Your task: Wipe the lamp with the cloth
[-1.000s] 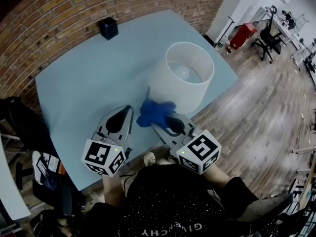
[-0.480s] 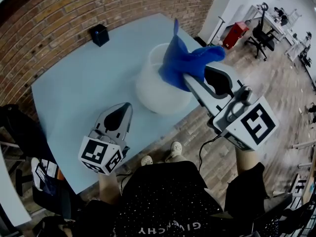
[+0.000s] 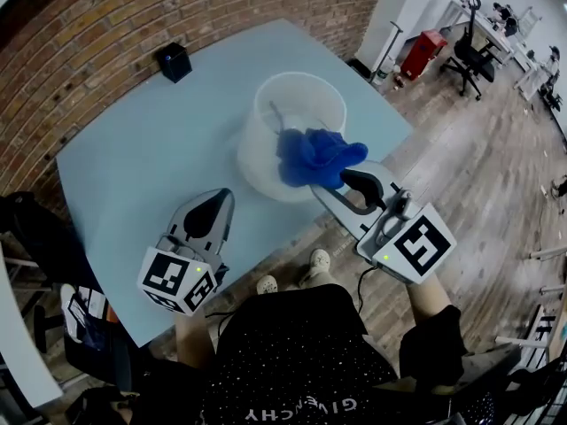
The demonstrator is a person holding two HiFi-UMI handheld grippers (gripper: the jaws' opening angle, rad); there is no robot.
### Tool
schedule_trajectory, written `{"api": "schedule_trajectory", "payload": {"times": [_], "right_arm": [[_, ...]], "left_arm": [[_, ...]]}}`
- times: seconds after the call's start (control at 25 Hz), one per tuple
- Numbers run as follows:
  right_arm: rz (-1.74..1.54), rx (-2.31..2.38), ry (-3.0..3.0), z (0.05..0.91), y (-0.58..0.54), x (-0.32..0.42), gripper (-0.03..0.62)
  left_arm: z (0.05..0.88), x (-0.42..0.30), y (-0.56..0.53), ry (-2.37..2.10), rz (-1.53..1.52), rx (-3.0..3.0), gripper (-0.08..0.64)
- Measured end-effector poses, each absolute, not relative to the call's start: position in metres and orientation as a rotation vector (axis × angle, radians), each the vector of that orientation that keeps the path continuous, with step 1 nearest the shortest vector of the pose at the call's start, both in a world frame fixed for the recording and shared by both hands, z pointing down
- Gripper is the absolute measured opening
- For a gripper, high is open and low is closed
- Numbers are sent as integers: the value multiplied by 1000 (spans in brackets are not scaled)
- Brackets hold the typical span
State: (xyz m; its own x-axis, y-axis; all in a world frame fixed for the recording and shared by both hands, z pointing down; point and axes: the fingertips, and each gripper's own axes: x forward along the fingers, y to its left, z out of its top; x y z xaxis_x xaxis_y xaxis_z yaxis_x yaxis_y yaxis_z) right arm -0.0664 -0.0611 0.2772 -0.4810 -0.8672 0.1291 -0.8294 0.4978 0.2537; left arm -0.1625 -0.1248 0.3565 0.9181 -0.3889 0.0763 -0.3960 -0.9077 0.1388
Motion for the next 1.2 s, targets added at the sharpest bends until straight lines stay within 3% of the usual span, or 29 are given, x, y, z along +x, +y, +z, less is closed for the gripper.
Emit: {"api": "schedule_trajectory", "payload": {"times": [0.64,1.2], "right_arm": [[194,1248,-2540,404,-27,-32,75],[301,809,-2722,461,7,-30,74]], "left_arm": [[389,-124,-91,-668,125,2853,9],[429,-118,-27,-1204,74,2603,9]]}}
